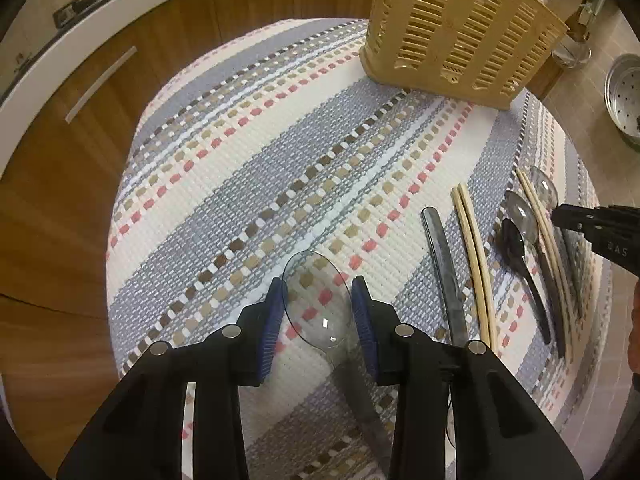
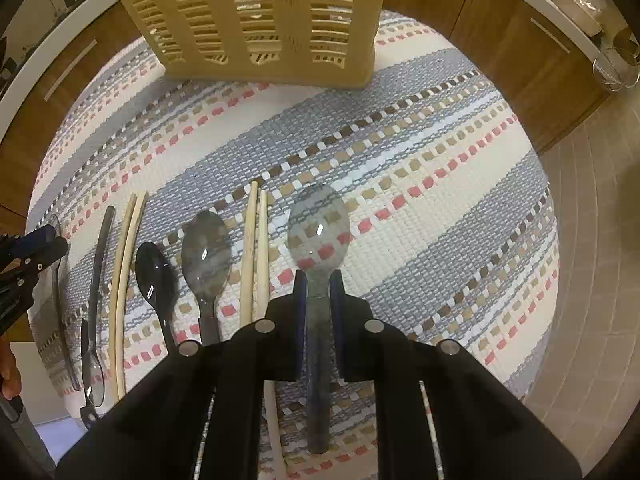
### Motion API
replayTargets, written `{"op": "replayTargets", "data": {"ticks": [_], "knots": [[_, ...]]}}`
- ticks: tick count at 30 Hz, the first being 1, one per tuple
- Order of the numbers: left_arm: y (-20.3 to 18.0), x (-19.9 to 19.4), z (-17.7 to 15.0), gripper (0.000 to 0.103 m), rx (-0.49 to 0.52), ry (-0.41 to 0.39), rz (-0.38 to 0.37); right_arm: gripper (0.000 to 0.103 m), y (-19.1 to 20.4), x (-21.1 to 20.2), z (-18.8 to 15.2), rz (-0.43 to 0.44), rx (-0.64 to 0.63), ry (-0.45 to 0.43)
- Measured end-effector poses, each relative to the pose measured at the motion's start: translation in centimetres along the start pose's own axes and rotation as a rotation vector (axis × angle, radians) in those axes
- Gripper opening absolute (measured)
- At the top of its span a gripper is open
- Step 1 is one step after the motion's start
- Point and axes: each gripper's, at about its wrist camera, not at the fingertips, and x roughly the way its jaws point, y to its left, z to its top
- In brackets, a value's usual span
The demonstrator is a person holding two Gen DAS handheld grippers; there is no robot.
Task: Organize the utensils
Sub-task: 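Lift the clear spoon in the left tool over the caddy while the right tool carries its clear spoon there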
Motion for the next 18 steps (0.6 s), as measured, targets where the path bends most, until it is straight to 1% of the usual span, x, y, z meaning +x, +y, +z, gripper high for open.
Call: {"op": "replayTargets", "data": {"ticks": [1,2,3,4,7,8,9,11,13,14,15,17,18], "knots": [[-0.1,-0.1,0.0,0.030,-0.002,-0.009,-0.001,0.010,0.0,-0.4,-0.3,0.018,-0.001,-0.029],[0.0,-0.3,-0.1,0.030,-0.016,-0.026,-0.025,0.010,-0.1,-0.8,-0.8,0.033,-0.003,-0.052],[0.2,-0.8,-0.1,0.030,-0.032,-0.056,-0.070,0.010,-0.2,-1.4,-1.2,0.046,-0.005,-0.082],[0.2,-1.4,-0.2,0.030,-0.040,-0.089,-0.098,0.010,-0.2,-2.3,-1.8,0.059,-0.010,-0.125],[0.0,-3.7,-0.1,0.030,-0.046,-0.210,-0.109,0.010,-0.7,-4.9,-3.4,0.105,-0.024,-0.230],[-0.1,-4.8,-0.1,0.030,-0.050,-0.263,-0.133,0.010,-0.6,-6.1,-4.0,0.110,-0.033,-0.284],[-0.2,-5.5,-0.2,0.030,-0.051,-0.295,-0.143,0.010,-0.5,-7.2,-4.5,0.108,-0.041,-0.332],[-1.0,-7.3,0.0,0.029,-0.045,-0.389,-0.149,0.010,-0.4,-9.0,-5.4,0.116,-0.041,-0.418],[-1.9,-8.7,0.1,0.030,-0.039,-0.457,-0.147,0.010,-0.7,-10.4,-5.7,0.133,-0.034,-0.480],[-2.2,-9.3,0.2,0.030,-0.034,-0.492,-0.150,0.010,-0.7,-11.6,-5.8,0.141,-0.030,-0.525],[-2.7,-10.5,0.6,0.030,-0.025,-0.551,-0.150,0.010,-0.3,-12.5,-5.3,0.144,-0.031,-0.559],[-3.2,-12.2,1.6,0.030,-0.015,-0.624,-0.149,0.010,-0.1,-14.8,-4.6,0.147,-0.031,-0.635],[-3.5,-13.4,2.4,0.030,-0.010,-0.678,-0.149,0.010,-0.1,-15.9,-4.1,0.139,-0.023,-0.670]]}}
